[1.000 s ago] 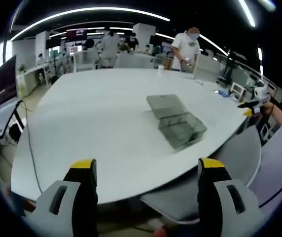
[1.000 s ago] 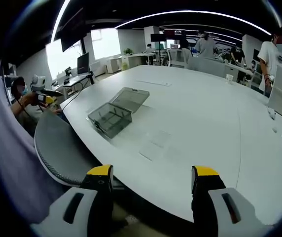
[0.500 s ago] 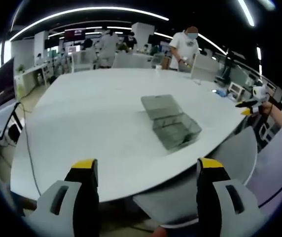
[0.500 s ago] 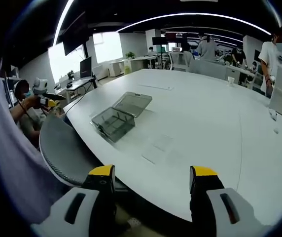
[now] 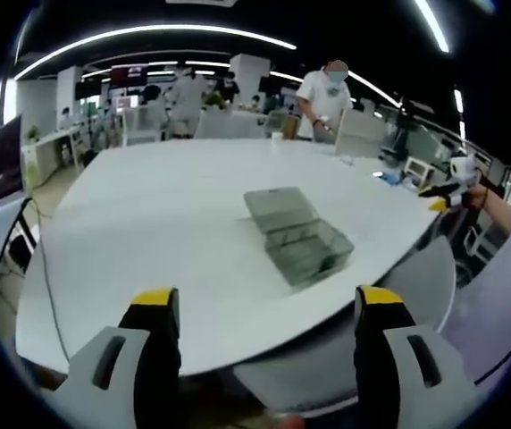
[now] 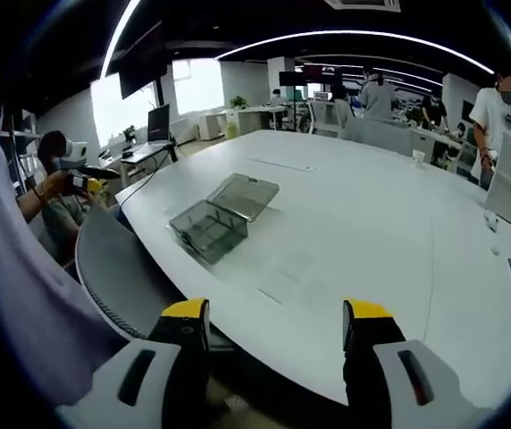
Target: Insert the divider into the dual guide fixture by aligning both edges with the guide slots and pushing it downward to the bottom, including one-sided entry, uneven engagement, binding, and posture correction.
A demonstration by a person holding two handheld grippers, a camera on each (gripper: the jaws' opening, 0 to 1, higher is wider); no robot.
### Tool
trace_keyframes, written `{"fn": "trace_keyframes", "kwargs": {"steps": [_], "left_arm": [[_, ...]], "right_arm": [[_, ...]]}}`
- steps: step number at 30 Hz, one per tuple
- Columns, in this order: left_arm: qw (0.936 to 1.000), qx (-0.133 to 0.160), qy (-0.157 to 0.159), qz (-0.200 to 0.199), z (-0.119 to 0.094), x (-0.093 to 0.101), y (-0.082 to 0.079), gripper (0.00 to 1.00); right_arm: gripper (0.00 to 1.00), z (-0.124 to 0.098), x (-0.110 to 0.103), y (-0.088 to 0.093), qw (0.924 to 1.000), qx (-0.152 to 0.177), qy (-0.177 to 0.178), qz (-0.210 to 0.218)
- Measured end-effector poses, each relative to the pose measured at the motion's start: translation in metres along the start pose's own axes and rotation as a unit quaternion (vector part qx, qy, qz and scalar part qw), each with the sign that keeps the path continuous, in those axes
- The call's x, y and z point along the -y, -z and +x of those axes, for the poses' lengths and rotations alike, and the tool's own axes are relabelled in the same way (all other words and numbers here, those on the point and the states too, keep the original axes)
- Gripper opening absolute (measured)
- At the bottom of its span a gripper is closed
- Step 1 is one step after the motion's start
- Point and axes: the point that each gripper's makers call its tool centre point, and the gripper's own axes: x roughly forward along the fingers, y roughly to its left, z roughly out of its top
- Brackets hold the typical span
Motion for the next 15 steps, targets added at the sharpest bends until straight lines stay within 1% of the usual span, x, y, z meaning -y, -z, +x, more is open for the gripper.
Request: {"fn": "trace_keyframes", "kwargs": {"steps": [2, 6, 9, 12, 15], "left_arm": [[1.0000, 0.009, 0.001, -0.001, 0.000, -0.001, -0.003, 0.79], [0.9998, 0.018, 0.008, 0.006, 0.001, -0.001, -0.006, 0.79], [0.9996, 0.018, 0.017, 0.009, 0.004, -0.001, -0.007, 0.79], [0.9993, 0.015, 0.029, 0.016, 0.007, 0.000, -0.009, 0.78], [0.9988, 0.018, 0.042, 0.021, 0.010, 0.004, -0.013, 0.78]], "right_arm": [[0.57, 0.002, 0.000, -0.003, 0.9999, -0.003, 0.005, -0.009], [0.55, 0.003, -0.003, -0.011, 0.9999, -0.002, 0.009, -0.010], [0.55, 0.006, -0.005, -0.018, 0.9998, 0.002, 0.014, -0.013], [0.55, 0.009, -0.006, -0.022, 0.9997, 0.002, 0.019, -0.013], [0.55, 0.013, -0.008, -0.025, 0.9997, 0.000, 0.022, -0.012]]}}
